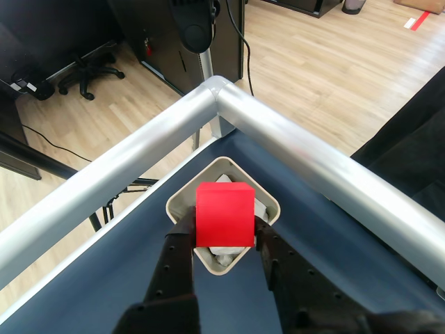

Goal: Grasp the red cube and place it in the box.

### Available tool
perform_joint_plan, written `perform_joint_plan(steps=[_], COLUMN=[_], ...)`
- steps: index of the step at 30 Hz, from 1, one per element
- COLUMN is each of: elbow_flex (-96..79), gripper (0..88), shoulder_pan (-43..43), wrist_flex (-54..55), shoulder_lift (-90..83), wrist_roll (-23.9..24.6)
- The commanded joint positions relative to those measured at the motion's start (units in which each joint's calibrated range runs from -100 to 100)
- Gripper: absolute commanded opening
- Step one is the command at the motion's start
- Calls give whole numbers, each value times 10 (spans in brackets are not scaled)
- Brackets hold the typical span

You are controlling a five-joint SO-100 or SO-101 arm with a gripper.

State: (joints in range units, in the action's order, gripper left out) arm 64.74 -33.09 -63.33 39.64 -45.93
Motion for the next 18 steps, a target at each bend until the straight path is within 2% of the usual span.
perform_joint_plan(steps=[1,3,6,7,12,18], elbow_flex=[29,29,29,29,31,31], gripper=[1,51,274,312,376,400], shoulder_pan=[10,10,10,10,10,10], wrist_flex=[-2,-2,-2,-2,-3,3], shoulder_lift=[-15,-15,-16,-16,-19,-19], wrist_roll=[-7,-6,2,7,13,17])
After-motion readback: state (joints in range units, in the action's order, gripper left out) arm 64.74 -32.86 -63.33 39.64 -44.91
